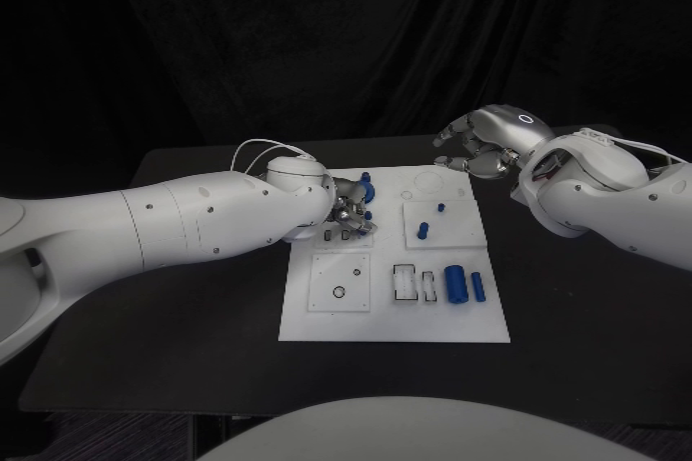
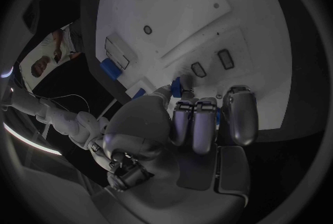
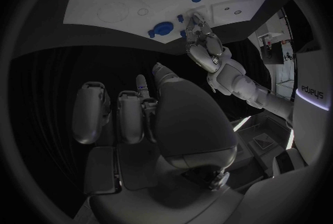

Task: Assemble the parts on the task board

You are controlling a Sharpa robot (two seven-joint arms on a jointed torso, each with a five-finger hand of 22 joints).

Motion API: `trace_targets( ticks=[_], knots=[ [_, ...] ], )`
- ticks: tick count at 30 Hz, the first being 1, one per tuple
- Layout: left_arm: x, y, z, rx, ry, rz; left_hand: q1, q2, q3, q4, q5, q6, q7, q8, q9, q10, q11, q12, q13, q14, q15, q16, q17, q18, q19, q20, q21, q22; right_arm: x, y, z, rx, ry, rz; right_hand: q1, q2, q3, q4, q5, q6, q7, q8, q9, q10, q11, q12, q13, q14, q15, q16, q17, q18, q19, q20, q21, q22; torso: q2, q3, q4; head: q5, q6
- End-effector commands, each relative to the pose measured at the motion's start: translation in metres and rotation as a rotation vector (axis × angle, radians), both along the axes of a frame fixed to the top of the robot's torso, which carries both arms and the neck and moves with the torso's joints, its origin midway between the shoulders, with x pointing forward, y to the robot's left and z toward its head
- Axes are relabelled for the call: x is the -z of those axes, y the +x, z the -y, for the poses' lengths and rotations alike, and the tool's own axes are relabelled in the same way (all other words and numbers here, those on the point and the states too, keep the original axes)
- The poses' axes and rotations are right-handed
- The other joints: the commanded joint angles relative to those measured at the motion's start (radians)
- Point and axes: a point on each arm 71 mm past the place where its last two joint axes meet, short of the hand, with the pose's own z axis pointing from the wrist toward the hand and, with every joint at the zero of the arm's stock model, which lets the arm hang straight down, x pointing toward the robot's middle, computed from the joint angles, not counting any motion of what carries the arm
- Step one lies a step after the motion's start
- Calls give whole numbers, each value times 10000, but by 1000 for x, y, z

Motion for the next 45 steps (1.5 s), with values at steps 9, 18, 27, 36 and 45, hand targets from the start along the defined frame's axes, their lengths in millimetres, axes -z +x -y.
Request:
trace_targets(
  ticks=[9, 18, 27, 36, 45],
  knots=[
    [-2, -5, -7, -11, -581, 295, -551, -743, 1831, -422, 438, 307, -9, -447, 415, 1058, -63, 35, 2633, 1056, -70, 26, 2631, -77, -34, -12, -106, 73, 3, 0, 3, 266, -137, -262, -36, 104, 44, -23, 59, 93, 2, 4, -18, 300, 51, -76, 1619, 528, 77, -72, 407, 72, 85, 76, -56, 1806, 10, -2, -1, 26, -2],
    [-5, -13, -29, -413, -785, 499, -788, -927, 2319, -521, 416, 403, -12, -558, 562, 1058, -65, 35, 2633, 1056, -72, 26, 2631, -77, -19, -14, -126, 104, 3, 0, 6, 372, -169, -319, -40, 109, 47, -20, 74, 97, 3, 1, -22, 286, 53, -89, 1601, 520, 78, -102, 375, 80, 72, 77, -94, 1796, 15, -11, 18, 44, -2],
    [-6, -14, -45, -752, -825, 612, -1039, -1001, 2522, -428, 39, 487, 2, -655, 661, 1058, -55, 35, 2633, 1056, -65, 26, 2631, -77, -11, -9, -149, 123, 6, -1, 8, 446, -220, -438, -28, 117, 61, -29, 115, 107, 3, -7, -32, 266, 55, -106, 1578, 509, 82, -129, 348, 89, 55, 81, -142, 1783, -3, -5, 13, 168, -2],
    [-3, -12, -46, -814, -836, 623, -1132, -988, 2597, -362, -127, 502, 10, -720, 700, 1058, -49, 35, 2633, 1056, -62, 26, 2631, -77, -6, -6, -159, 134, 8, -1, 8, 484, -263, -525, -4, 123, 82, -49, 167, 117, 6, -19, -47, 244, 58, -126, 1552, 497, 86, -158, 319, 98, 37, 86, -191, 1771, -18, -29, 42, 146, -2],
    [3, -13, -46, -866, -704, 457, -1351, -977, 2620, -167, -773, 585, 28, -847, 772, 1058, -31, 35, 2633, 1056, -47, 26, 2631, -78, 6, 6, -180, 160, 9, 0, 8, 543, -319, -619, 30, 136, 119, -76, 271, 135, 13, -37, -69, 211, 64, -155, 1515, 475, 92, -218, 259, 112, 9, 92, -267, 1751, -2, -19, -25, 221, -2]
  ],
)
